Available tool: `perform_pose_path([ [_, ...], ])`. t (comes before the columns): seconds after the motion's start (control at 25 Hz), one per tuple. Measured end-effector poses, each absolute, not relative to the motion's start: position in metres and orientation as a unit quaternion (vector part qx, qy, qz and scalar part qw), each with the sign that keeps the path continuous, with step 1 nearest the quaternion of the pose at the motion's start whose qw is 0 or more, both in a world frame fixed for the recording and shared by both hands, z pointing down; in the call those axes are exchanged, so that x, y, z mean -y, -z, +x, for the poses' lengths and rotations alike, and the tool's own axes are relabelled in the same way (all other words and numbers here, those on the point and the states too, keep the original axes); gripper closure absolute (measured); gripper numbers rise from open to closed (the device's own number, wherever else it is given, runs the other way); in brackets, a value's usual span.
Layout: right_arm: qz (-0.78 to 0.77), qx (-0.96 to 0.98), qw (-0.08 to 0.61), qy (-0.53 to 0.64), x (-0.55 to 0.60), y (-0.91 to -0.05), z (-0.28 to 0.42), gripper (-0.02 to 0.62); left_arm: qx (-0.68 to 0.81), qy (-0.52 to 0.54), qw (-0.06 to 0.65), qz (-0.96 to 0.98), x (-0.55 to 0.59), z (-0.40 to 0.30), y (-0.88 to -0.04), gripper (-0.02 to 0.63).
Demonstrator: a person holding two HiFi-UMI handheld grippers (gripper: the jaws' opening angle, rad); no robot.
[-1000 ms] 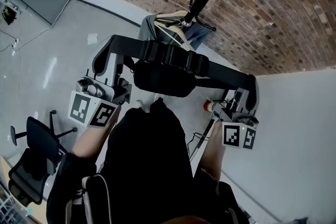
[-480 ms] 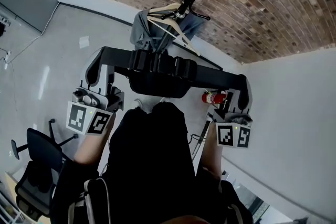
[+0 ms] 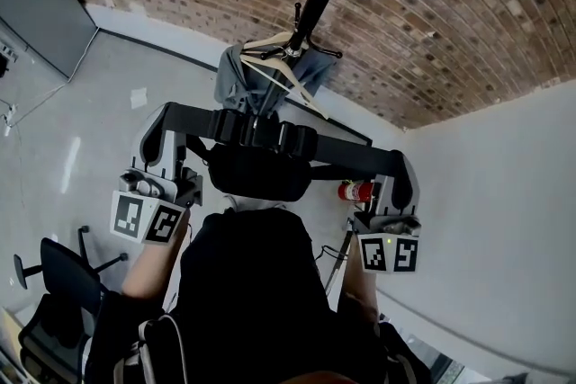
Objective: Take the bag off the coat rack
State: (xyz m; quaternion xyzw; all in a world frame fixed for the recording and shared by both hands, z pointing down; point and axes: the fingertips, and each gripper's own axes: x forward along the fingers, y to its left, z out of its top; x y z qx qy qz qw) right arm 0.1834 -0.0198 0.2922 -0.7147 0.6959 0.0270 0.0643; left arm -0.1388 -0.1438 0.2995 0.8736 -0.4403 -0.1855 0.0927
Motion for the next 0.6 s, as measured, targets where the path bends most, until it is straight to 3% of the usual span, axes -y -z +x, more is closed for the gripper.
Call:
perform_pose_path([
  [0.6,-0.726,-0.685,0.043,-0.046,0.005,-0.282,0.202,0.575,0.417,0.193,0.115,0.88,0.13,-0.119,-0.296,0.586],
])
